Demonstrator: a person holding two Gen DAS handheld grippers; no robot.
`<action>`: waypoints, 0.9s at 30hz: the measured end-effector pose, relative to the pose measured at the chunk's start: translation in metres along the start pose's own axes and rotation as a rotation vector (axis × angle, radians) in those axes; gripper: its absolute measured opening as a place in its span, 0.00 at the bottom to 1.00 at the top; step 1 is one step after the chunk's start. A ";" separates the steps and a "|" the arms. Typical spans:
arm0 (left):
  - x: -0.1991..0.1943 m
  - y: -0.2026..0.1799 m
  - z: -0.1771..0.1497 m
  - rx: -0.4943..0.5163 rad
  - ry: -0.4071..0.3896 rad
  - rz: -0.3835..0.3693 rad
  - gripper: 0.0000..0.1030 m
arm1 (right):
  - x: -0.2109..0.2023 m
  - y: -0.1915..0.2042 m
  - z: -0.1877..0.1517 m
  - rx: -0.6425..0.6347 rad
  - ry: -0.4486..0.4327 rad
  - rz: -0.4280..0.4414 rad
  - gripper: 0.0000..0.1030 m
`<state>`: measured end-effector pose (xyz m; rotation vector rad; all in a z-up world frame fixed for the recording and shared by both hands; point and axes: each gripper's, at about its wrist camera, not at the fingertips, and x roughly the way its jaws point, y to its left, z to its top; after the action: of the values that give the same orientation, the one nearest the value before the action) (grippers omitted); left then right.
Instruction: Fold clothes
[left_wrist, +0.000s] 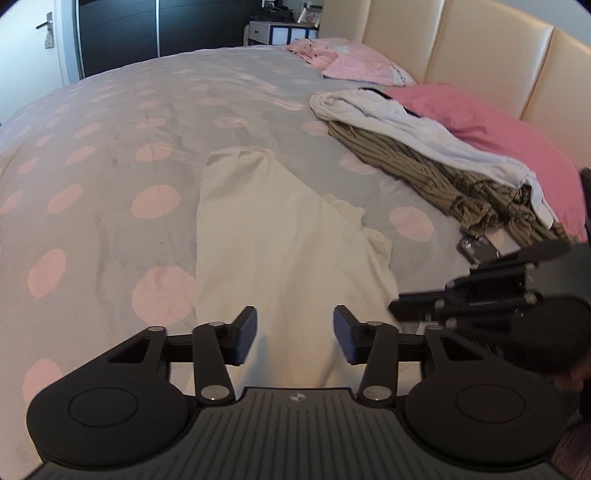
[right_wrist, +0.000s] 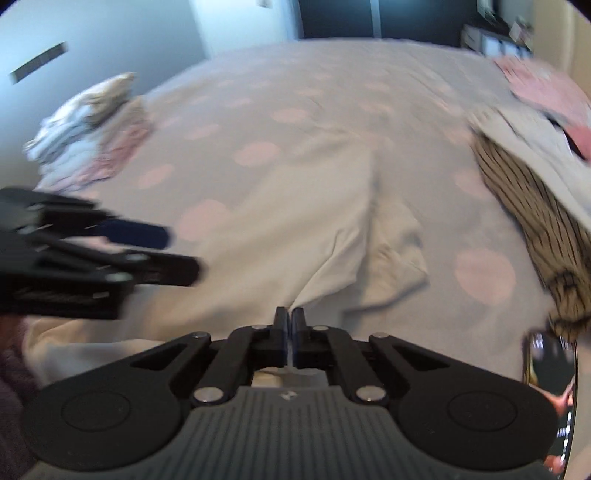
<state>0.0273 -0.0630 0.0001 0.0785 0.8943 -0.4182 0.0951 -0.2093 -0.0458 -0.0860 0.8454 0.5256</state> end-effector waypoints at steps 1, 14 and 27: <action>-0.004 0.001 0.001 -0.006 -0.006 -0.004 0.49 | -0.004 0.013 0.000 -0.040 -0.010 0.024 0.02; -0.021 0.022 -0.020 -0.052 0.068 0.042 0.55 | -0.013 0.121 -0.028 -0.341 0.073 0.304 0.02; -0.018 0.024 -0.033 -0.038 0.077 0.014 0.55 | -0.022 0.086 -0.027 -0.282 0.114 0.226 0.23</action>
<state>0.0025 -0.0275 -0.0093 0.0664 0.9770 -0.3867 0.0236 -0.1510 -0.0365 -0.2836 0.8933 0.8578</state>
